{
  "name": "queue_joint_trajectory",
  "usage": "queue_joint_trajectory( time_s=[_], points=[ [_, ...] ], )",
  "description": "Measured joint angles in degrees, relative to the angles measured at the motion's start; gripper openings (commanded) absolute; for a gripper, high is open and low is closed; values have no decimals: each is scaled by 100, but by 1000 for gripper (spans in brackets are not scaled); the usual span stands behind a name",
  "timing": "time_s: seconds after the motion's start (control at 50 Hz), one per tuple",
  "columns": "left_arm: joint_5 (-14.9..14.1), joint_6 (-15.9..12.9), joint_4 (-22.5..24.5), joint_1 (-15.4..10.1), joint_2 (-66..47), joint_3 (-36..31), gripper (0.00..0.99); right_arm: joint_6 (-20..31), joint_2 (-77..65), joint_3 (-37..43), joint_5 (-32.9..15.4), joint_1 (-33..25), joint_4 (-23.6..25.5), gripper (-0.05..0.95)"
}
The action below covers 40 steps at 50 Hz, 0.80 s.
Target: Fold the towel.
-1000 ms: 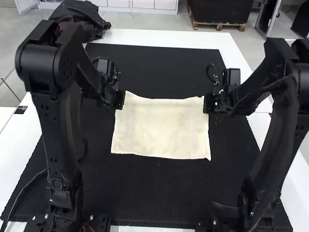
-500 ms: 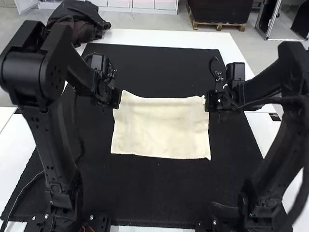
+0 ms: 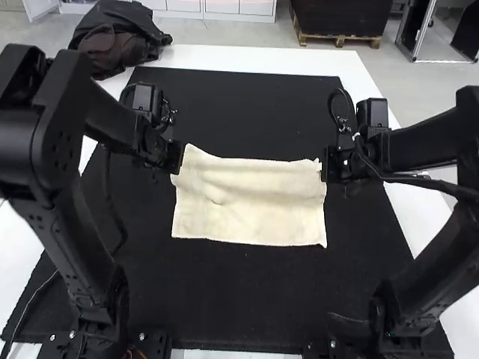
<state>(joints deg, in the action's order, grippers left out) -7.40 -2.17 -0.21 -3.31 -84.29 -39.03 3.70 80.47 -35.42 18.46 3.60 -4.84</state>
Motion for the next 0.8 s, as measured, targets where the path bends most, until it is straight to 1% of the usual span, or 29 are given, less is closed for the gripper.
queue_joint_trajectory(
  time_s=[0.38, 0.46, 0.64, 0.8],
  points=[
    [-15, -35, -472, 0, 815, 363, 23, 4, -411, 138, 87, -7, 732, -23],
    [-15, -66, -551, 0, 940, 446, 23, 13, -487, 195, 131, -35, 817, -23],
    [-70, -168, -553, 0, 1158, 723, 23, 48, -636, 374, 262, -199, 1040, -23],
    [-144, -234, -518, 0, 1189, 1001, 23, 179, -678, 542, 433, -413, 1211, -23]
  ],
)
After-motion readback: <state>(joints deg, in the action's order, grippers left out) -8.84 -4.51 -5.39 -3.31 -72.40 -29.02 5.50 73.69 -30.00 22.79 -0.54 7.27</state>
